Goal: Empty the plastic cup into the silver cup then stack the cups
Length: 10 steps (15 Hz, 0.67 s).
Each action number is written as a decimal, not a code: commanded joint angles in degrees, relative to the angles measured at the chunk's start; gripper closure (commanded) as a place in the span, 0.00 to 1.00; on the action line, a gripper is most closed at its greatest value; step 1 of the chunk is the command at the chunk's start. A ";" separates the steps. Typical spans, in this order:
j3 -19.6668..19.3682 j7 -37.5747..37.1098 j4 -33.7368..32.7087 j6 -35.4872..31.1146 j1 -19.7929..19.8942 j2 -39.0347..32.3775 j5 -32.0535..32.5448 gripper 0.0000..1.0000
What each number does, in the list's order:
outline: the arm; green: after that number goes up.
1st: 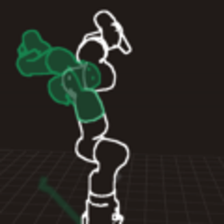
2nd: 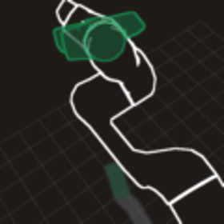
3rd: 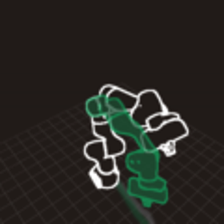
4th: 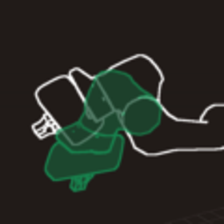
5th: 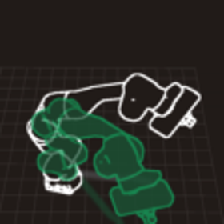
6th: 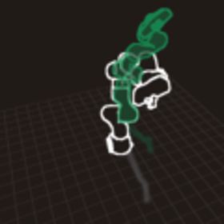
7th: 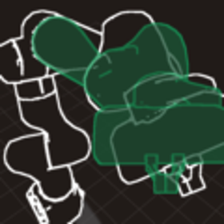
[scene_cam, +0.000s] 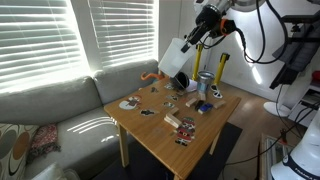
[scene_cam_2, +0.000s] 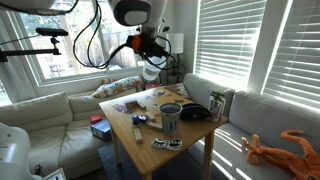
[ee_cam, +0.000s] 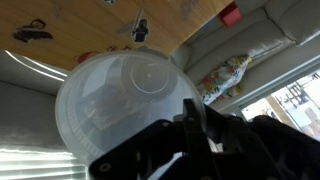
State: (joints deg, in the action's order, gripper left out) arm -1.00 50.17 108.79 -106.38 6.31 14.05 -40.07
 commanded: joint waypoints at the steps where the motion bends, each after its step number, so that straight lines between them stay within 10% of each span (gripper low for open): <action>1: 1.38 -6.55 -4.63 -1.71 -3.32 -5.32 12.34 0.98; 10: -0.49 -3.28 -1.79 -1.42 -6.21 -4.18 10.36 0.98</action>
State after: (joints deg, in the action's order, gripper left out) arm -1.50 46.68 107.18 -107.90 2.29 10.56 -32.11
